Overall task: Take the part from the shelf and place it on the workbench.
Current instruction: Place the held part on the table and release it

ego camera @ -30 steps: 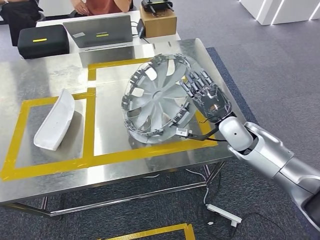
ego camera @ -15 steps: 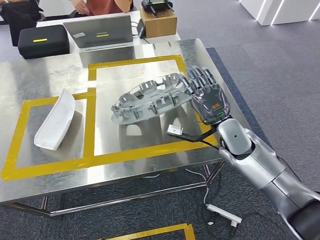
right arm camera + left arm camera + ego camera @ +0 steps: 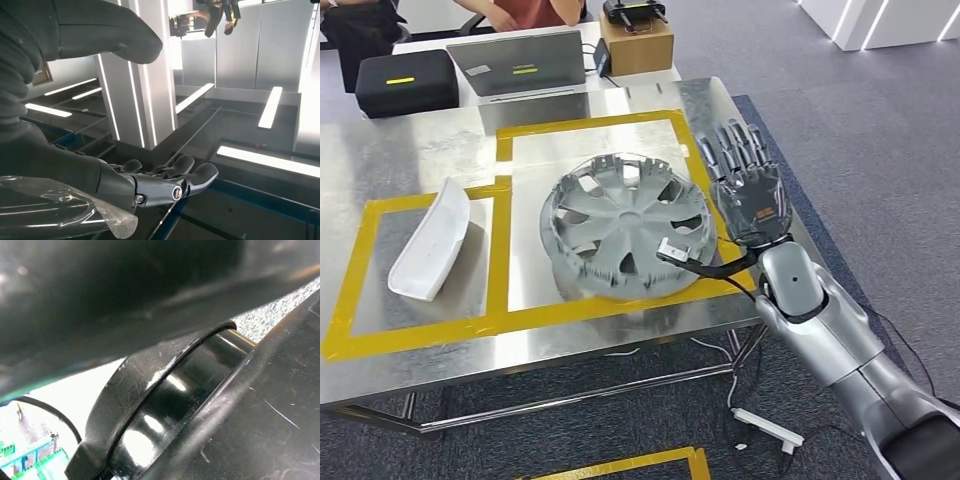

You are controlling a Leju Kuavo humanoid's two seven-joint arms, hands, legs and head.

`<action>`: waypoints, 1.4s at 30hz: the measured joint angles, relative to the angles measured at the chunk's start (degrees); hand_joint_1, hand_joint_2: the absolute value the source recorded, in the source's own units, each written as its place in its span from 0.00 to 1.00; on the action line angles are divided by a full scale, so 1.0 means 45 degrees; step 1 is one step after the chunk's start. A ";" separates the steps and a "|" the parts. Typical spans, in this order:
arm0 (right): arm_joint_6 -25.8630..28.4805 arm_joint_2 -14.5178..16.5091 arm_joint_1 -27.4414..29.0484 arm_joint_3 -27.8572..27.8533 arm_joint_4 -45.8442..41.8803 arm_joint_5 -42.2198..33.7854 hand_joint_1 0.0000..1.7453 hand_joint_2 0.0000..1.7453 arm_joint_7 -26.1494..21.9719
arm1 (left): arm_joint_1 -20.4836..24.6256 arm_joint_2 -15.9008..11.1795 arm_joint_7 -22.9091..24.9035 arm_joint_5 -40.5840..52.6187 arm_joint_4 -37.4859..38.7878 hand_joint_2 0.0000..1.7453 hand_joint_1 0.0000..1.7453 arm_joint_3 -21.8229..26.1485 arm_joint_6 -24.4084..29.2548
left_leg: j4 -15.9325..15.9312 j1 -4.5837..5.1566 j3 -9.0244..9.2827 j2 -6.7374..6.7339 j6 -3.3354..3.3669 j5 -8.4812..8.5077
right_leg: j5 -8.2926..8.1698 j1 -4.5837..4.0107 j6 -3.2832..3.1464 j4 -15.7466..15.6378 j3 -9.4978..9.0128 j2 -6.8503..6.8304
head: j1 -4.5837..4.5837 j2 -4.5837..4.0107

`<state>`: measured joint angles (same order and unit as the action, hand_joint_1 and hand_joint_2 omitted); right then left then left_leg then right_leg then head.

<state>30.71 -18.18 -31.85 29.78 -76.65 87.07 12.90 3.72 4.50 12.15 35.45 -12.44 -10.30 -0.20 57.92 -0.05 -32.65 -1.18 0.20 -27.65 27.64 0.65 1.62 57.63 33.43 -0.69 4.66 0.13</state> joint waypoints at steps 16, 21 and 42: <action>0.1907 -0.1622 -0.1756 0.2141 0.0023 0.0638 0.00 1.00 0.5214 | 0.0067 -0.0007 0.0000 0.0144 0.0000 0.00 0.00 -0.0124 -0.0206 | 0.0011 0.0018 0.0002 -0.0003 0.0001 0.0000 | -0.0005 0.0013 0.0006 -0.0001 -0.0001 0.0010 | 0.0000 0.0000; 0.1965 -0.2718 -0.2984 0.4290 0.0080 0.0660 0.00 1.00 0.5962 | 0.0122 -0.0006 -0.0001 0.0160 0.0000 0.00 0.00 -0.0212 -0.0232 | 0.0020 0.0013 0.0002 -0.0001 0.0002 0.0000 | -0.0005 0.0010 0.0007 -0.0001 -0.0007 -0.0001 | 0.0001 0.0000; 0.1972 -0.3104 -0.2871 0.5338 0.0214 0.0648 0.00 0.00 0.6018 | 0.0172 -0.0007 -0.0146 0.0311 0.0000 0.00 0.00 -0.0392 -0.0175 | 0.0020 0.0015 0.0002 -0.0002 0.0004 -0.0002 | -0.0005 0.0010 0.0008 -0.0001 -0.0005 0.0004 | 0.0000 0.0000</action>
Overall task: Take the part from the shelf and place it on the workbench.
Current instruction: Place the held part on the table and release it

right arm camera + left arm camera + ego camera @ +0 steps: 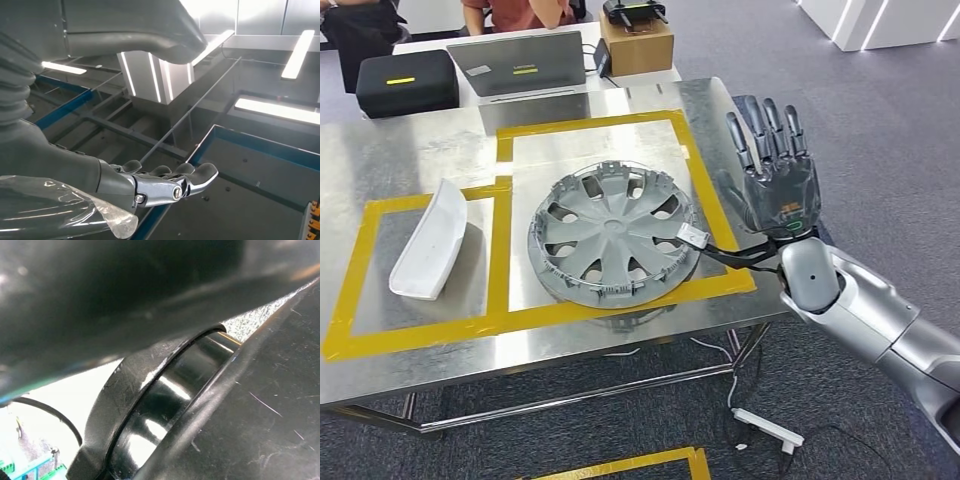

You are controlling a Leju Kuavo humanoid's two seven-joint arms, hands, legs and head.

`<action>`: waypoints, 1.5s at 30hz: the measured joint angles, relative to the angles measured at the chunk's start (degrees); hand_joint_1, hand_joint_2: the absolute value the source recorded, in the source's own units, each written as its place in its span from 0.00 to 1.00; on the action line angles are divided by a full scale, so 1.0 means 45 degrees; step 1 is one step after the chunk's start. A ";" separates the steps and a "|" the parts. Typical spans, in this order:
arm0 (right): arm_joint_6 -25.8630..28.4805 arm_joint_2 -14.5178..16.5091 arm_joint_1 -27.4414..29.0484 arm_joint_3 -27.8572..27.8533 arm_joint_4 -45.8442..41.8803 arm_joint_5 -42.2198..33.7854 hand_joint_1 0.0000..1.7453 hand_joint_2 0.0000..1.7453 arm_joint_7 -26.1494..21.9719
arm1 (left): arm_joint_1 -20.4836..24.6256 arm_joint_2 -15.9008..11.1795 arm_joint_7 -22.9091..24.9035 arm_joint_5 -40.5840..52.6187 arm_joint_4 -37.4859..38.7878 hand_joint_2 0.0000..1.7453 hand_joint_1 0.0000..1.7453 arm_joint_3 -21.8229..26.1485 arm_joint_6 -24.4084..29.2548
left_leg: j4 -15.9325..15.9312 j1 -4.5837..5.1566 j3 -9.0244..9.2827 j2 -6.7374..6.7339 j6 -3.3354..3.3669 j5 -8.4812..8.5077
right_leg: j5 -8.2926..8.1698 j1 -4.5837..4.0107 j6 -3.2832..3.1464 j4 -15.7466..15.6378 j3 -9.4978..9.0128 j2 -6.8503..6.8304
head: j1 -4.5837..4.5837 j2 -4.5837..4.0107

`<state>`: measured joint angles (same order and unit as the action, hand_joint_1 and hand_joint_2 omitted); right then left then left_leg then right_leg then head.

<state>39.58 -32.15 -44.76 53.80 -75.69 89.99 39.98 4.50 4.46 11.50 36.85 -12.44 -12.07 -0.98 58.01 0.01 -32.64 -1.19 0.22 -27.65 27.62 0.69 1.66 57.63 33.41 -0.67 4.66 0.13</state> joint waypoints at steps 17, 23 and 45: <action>0.0000 0.0000 0.0019 0.0122 0.0000 -0.0005 0.00 0.00 0.0000 | 0.0012 -0.0001 -0.0007 0.0005 -0.0005 0.00 0.00 -0.0029 0.0004 | 0.0000 0.0000 0.0000 0.0000 0.0001 0.0000 | 0.0000 0.0000 0.0000 0.0000 0.0000 0.0000 | 0.0000 0.0000; 0.0000 -0.0005 0.0092 0.0198 -0.0070 -0.0001 0.00 0.00 -0.0007 | 0.0022 -0.0001 -0.0087 0.0073 -0.0005 0.00 0.00 -0.0036 0.0158 | 0.0000 0.0000 0.0000 0.0000 0.0001 -0.0001 | 0.0000 0.0000 0.0000 0.0000 0.0000 0.0001 | 0.0000 0.0000; 0.0019 -0.0039 0.0143 0.0550 -0.0165 -0.0008 0.00 0.00 0.0019 | 0.0175 0.0008 0.0233 -0.0051 -0.0005 0.00 0.00 -0.0044 0.0397 | -0.0137 -0.0206 -0.0299 -0.0125 0.0317 0.0465 | 0.0573 0.0331 0.0838 0.0888 -0.0167 0.0012 | 0.0107 -0.0001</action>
<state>39.67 -32.33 -44.12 56.28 -76.43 89.95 40.06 5.29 4.50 12.55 36.62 -12.46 -12.26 0.80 57.39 -0.92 -33.98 -1.75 1.65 -25.56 30.20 2.18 5.43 61.63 32.65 -0.62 5.13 0.13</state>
